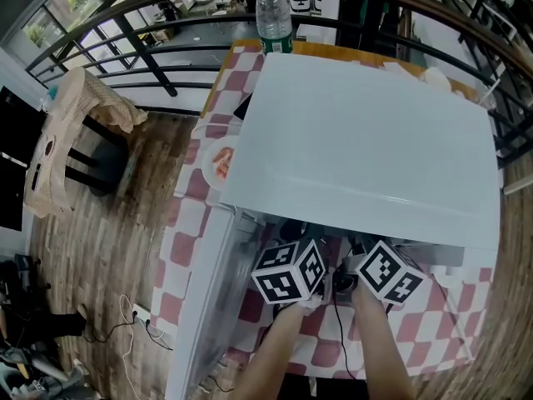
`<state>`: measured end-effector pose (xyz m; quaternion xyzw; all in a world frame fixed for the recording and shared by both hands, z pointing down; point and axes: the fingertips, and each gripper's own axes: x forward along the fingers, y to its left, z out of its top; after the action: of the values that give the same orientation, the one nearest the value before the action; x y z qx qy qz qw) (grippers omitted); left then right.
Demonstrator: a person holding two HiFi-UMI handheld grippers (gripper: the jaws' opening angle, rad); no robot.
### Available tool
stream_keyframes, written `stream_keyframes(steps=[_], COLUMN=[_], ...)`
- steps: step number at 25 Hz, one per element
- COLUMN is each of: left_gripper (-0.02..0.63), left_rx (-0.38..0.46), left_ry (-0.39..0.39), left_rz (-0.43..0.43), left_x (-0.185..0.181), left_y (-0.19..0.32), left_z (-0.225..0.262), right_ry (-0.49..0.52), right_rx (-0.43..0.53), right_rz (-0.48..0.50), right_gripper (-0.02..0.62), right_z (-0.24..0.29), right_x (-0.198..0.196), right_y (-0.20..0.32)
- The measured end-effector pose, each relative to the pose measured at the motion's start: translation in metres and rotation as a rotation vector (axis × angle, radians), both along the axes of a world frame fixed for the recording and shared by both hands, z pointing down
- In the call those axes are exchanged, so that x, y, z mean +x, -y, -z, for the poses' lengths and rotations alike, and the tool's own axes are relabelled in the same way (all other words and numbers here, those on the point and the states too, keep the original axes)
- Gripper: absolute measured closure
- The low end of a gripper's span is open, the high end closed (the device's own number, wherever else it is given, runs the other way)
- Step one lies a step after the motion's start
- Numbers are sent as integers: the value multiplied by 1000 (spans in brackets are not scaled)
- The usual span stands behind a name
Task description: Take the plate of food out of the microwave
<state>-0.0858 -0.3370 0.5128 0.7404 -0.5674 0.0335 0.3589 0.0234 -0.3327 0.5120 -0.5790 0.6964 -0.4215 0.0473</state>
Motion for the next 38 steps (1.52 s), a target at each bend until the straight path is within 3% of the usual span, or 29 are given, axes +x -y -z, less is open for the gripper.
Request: stream_keyframes(steps=[8, 10, 16, 24, 29, 30, 32, 34, 38], left_gripper=[494, 495, 499, 502, 559, 599, 600, 602, 574], left_rx=[1, 0, -1, -11, -14, -10, -3, -10, -44], left_ry=[-18, -23, 6, 16, 7, 9, 14, 4, -19], left_rz=[-4, -2, -18, -51, -77, -59, -12, 21, 33], left_x=[7, 7, 9, 17, 25, 22, 12, 3, -1], left_y=[3, 3, -3, -20, -37, -40, -44, -45, -45], left_z=[0, 0, 0, 0, 3, 4, 7, 7, 4], right_ry=[-18, 5, 28, -36, 6, 14, 4, -13, -12], right_rx=[-8, -1, 21, 26, 47, 52, 61, 53, -3], right_rz=[0, 5, 47, 60, 110, 93, 37, -9, -39], right_gripper=[464, 515, 516, 520, 566, 565, 567, 509, 507], right_z=[0, 1, 0, 8, 17, 19, 21, 19, 7], right_x=[0, -1, -2, -1, -15, -13, 2, 18, 31], right_y=[1, 0, -3, -18, -30, -32, -36, -37, -39])
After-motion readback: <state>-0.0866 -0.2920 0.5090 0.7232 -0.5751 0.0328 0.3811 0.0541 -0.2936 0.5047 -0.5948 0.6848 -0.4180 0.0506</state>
